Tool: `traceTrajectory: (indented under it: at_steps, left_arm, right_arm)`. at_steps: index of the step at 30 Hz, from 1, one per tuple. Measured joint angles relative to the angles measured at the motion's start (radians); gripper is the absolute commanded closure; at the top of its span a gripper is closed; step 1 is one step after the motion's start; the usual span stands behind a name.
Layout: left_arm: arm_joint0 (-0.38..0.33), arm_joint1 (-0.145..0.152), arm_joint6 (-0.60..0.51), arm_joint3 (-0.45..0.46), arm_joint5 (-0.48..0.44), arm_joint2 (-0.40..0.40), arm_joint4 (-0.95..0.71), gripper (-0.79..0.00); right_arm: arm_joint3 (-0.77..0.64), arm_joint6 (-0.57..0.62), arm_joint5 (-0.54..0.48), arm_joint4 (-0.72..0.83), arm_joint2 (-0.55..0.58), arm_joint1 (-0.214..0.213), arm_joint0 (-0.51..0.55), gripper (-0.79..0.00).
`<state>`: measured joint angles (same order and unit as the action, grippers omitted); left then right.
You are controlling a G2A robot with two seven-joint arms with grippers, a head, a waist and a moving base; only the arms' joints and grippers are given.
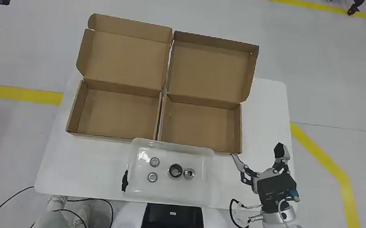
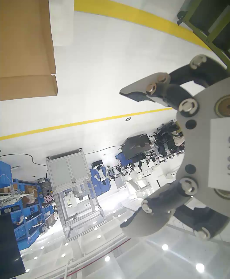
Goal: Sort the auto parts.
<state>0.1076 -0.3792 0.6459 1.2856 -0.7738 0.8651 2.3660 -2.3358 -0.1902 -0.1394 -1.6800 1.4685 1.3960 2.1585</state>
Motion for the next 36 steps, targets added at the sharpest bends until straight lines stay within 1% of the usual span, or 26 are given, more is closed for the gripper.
traceTrajectory:
  at_steps: [11, 13, 19, 26, 30, 36]
  left_arm:
    - [0.0, 0.0, 0.0, 0.0, 0.0, 0.0, 0.0, -0.785]
    - [0.0, 0.0, 0.0, 0.0, 0.0, 0.0, 0.0, -0.785]
    - [0.0, 0.0, 0.0, 0.0, 0.0, 0.0, 0.0, -0.785]
    - [0.0, 0.0, 0.0, 0.0, 0.0, 0.0, 0.0, -0.785]
    - [0.0, 0.0, 0.0, 0.0, 0.0, 0.0, 0.0, -0.785]
    - [0.0, 0.0, 0.0, 0.0, 0.0, 0.0, 0.0, -0.785]
  right_arm:
    - [0.0, 0.0, 0.0, 0.0, 0.0, 0.0, 0.0, -0.785]
    - [0.011, 0.014, -0.014, -0.003, -0.006, -0.001, -0.014, -0.785]
    - [0.058, 0.128, -0.133, 0.012, -0.052, -0.009, -0.107, -0.785]
    - [0.13, 0.278, -0.236, 0.015, -0.128, -0.013, -0.241, -0.785]
    - [0.185, 0.333, -0.293, 0.042, -0.171, -0.015, -0.323, -0.785]
    - [0.273, 0.381, -0.435, 0.117, -0.226, -0.019, -0.432, -0.785]
